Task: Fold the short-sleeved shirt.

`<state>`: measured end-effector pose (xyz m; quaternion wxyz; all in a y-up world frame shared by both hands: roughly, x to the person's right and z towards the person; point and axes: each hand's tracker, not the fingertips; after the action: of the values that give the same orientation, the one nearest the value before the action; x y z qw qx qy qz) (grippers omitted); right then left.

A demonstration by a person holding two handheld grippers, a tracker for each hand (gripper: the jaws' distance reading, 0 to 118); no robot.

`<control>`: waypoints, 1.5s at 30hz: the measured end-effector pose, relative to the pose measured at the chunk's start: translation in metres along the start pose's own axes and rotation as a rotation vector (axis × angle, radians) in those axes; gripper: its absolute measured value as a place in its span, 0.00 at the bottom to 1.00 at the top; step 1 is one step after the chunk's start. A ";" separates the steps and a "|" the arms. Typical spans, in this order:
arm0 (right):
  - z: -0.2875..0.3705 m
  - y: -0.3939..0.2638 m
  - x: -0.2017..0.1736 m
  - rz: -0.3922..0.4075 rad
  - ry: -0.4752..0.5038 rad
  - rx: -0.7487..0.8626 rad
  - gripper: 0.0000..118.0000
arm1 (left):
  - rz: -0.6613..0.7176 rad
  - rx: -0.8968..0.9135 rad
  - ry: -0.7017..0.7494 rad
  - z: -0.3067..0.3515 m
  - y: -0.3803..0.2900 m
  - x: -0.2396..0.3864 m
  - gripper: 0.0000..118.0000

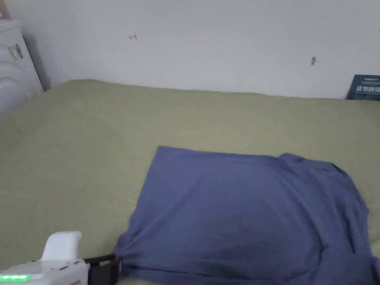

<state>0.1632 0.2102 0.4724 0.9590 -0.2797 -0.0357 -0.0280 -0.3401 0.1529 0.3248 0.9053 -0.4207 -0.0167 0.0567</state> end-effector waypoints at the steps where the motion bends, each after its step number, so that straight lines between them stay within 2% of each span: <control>1: -0.001 0.000 0.000 -0.003 -0.001 -0.005 0.00 | -0.005 -0.045 -0.011 -0.014 0.004 -0.001 0.82; 5: -0.007 -0.002 0.002 -0.010 -0.015 -0.026 0.00 | -0.029 -0.111 -0.019 -0.054 0.004 0.006 0.79; 6: -0.009 -0.002 0.004 -0.016 -0.014 -0.037 0.00 | -0.046 -0.152 -0.018 -0.060 0.003 0.011 0.65; 7: -0.009 -0.003 0.005 -0.021 -0.013 -0.047 0.00 | -0.046 -0.149 -0.025 -0.065 0.002 0.012 0.44; 8: -0.011 -0.003 0.006 -0.027 -0.020 -0.058 0.00 | -0.046 -0.144 -0.027 -0.067 0.002 0.013 0.17; 9: -0.013 -0.004 0.009 -0.031 -0.029 -0.065 0.00 | -0.048 -0.135 -0.033 -0.069 0.001 0.014 0.06; 11: -0.021 -0.006 0.017 -0.053 -0.041 -0.104 0.00 | -0.095 -0.080 -0.049 -0.066 -0.003 0.020 0.06; 12: -0.028 -0.006 0.022 -0.058 -0.041 -0.123 0.00 | -0.126 -0.056 -0.012 -0.065 -0.004 0.023 0.06; 14: -0.048 -0.007 0.032 -0.072 -0.042 -0.217 0.01 | -0.144 -0.062 -0.033 -0.057 -0.004 0.026 0.06; 15: -0.061 -0.008 0.037 -0.048 -0.056 -0.277 0.21 | -0.137 -0.060 -0.036 -0.057 -0.003 0.025 0.06; 17: -0.082 -0.013 0.043 -0.010 -0.126 -0.328 0.79 | -0.133 -0.061 -0.040 -0.059 -0.002 0.022 0.06; 18: -0.091 -0.014 0.046 0.019 -0.124 -0.318 0.84 | -0.128 -0.060 -0.043 -0.049 0.001 0.026 0.06; 19: -0.100 -0.015 0.047 0.033 -0.126 -0.328 0.80 | -0.118 -0.063 -0.047 -0.049 0.001 0.023 0.06; 20: -0.108 -0.016 0.049 0.048 -0.143 -0.353 0.79 | -0.108 -0.067 -0.047 -0.050 0.001 0.020 0.06; 23: -0.127 -0.021 0.057 0.020 -0.119 -0.392 0.79 | -0.066 -0.080 -0.062 -0.047 0.000 0.016 0.06; 24: -0.133 -0.023 0.059 0.015 -0.112 -0.401 0.71 | -0.056 -0.084 -0.066 -0.048 -0.001 0.015 0.06; 25: -0.137 -0.025 0.062 0.022 -0.089 -0.424 0.52 | -0.053 -0.090 -0.069 -0.049 -0.002 0.013 0.06; 26: -0.136 -0.024 0.061 0.039 -0.102 -0.438 0.19 | -0.052 -0.092 -0.069 -0.048 -0.001 0.016 0.06; 27: -0.134 -0.027 0.060 0.041 -0.105 -0.430 0.02 | -0.053 -0.097 -0.074 -0.048 -0.002 0.015 0.06; 29: -0.126 -0.023 0.054 0.051 -0.115 -0.368 0.02 | -0.055 -0.094 -0.079 -0.043 -0.003 0.014 0.06; 33: -0.117 -0.008 0.044 0.167 -0.123 -0.295 0.02 | -0.050 -0.081 -0.095 -0.037 0.009 0.011 0.06; 39: -0.133 0.040 0.057 0.176 -0.081 -0.272 0.02 | -0.135 -0.073 -0.124 -0.032 0.052 0.021 0.06; 45: -0.189 0.095 0.068 0.247 -0.048 -0.297 0.02 | -0.189 -0.132 -0.134 -0.064 0.114 0.031 0.06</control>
<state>0.2475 0.1856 0.2683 0.9022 -0.4209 -0.0197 0.0916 -0.3146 0.1808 0.1956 0.8738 -0.4711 -0.1203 -0.0020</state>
